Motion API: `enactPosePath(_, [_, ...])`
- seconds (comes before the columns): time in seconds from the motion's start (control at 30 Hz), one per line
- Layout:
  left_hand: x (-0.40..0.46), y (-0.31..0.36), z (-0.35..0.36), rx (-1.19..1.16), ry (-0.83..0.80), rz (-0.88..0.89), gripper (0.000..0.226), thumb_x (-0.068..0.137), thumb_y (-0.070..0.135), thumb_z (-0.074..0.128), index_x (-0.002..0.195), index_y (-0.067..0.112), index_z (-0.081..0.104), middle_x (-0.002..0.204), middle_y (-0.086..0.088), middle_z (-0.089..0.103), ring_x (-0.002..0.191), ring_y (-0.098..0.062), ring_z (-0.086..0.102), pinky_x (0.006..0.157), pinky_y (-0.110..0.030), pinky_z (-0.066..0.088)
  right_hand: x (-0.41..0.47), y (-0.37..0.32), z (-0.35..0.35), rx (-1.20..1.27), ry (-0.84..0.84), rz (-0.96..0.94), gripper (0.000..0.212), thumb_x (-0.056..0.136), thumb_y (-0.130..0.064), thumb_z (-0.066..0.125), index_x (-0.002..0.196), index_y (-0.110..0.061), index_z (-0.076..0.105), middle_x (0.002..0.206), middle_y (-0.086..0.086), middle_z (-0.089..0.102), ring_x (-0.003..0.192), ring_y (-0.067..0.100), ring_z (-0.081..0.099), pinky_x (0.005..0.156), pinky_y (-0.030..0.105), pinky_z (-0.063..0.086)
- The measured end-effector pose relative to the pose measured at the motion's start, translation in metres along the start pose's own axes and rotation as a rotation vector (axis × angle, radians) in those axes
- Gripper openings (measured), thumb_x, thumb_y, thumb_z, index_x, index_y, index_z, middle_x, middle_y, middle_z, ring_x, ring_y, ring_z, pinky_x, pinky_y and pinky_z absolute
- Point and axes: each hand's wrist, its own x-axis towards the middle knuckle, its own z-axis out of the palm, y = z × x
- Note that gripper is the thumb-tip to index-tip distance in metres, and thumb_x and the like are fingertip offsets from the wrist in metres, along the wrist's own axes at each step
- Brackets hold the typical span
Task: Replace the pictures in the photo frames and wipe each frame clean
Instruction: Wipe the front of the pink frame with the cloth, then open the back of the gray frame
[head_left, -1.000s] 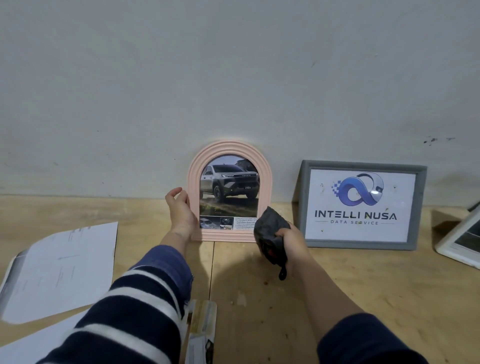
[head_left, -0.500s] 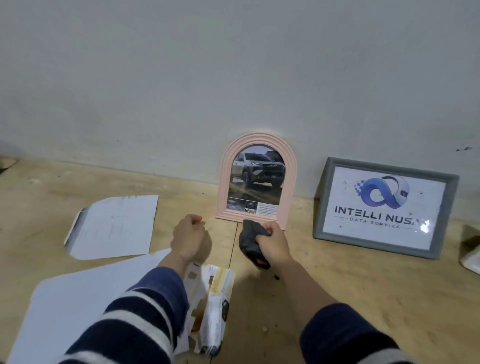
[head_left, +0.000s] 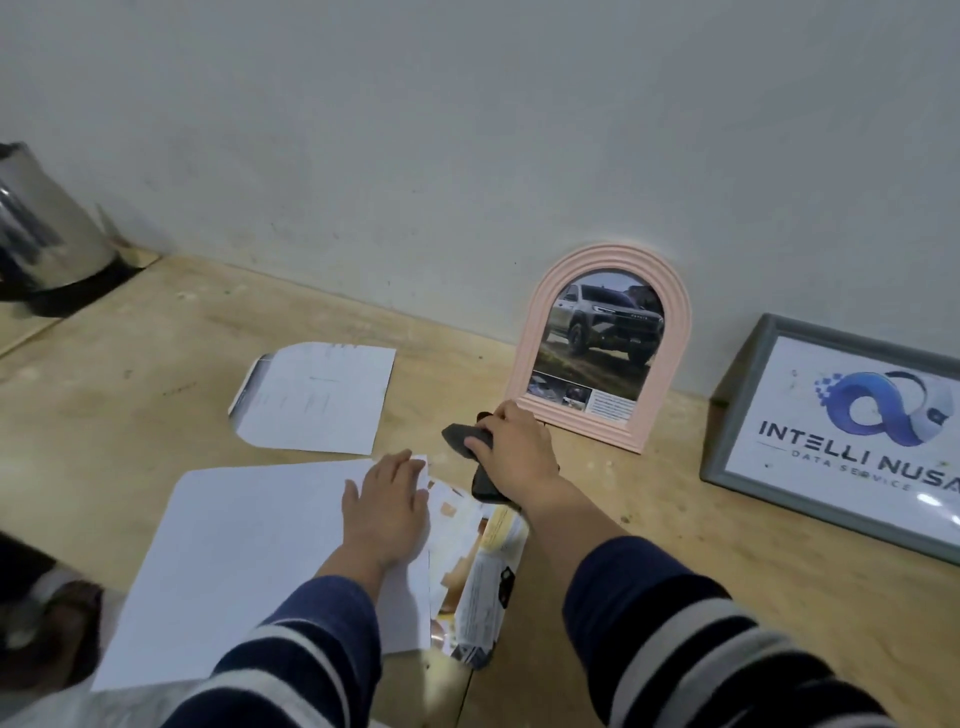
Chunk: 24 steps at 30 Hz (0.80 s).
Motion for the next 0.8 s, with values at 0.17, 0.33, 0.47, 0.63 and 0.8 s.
enactPosePath(0.17, [0.007,0.008,-0.001,-0.008,0.070,-0.077,0.035,0.101,0.032,0.032,0.132,0.027,0.047,0.144,0.006,0.041,0.133,-0.018,0.036,0.112,-0.048,0.022,-0.006,0.008,0.004,-0.023,-0.035,0.004,0.045,0.096,-0.053,0.039,0.132,-0.029,0.053,0.125,-0.002,0.051,0.118,0.023,0.045,0.100,0.040,0.034])
enactPosePath(0.33, [0.027,0.042,-0.028,0.002,0.334,0.042,0.023,0.095,0.020,0.045,0.115,0.021,0.056,0.119,0.000,0.053,0.113,-0.022,0.045,0.091,-0.037,0.033,-0.018,0.034,-0.014,0.266,0.073,0.192,0.036,0.098,-0.046,0.036,0.120,-0.031,0.061,0.123,-0.003,0.058,0.117,0.022,0.050,0.098,0.040,0.040])
enactPosePath(0.47, [0.043,0.096,-0.040,0.005,0.408,0.312,0.019,0.086,0.015,0.054,0.104,0.019,0.059,0.106,-0.002,0.056,0.098,-0.024,0.048,0.079,-0.037,0.035,-0.043,0.070,-0.033,0.418,0.184,0.346,0.034,0.101,-0.037,0.034,0.092,-0.022,0.063,0.096,0.000,0.063,0.089,0.019,0.058,0.081,0.036,0.048])
enactPosePath(0.63, [0.047,0.188,-0.032,-0.044,0.291,0.629,0.018,0.088,0.017,0.050,0.105,0.019,0.057,0.107,0.000,0.053,0.101,-0.023,0.046,0.083,-0.038,0.039,-0.090,0.132,-0.070,0.448,0.284,0.542,0.036,0.103,-0.031,0.032,0.115,-0.018,0.063,0.106,-0.004,0.060,0.095,0.013,0.053,0.082,0.026,0.040])
enactPosePath(0.8, [0.053,0.279,0.000,-0.351,-0.002,0.603,0.028,0.096,0.014,0.045,0.123,0.015,0.053,0.127,-0.003,0.053,0.118,-0.020,0.046,0.102,-0.037,0.039,-0.142,0.216,-0.103,0.437,0.396,0.740,0.038,0.103,-0.022,0.031,0.123,-0.009,0.060,0.128,0.009,0.060,0.118,0.025,0.053,0.094,0.028,0.039])
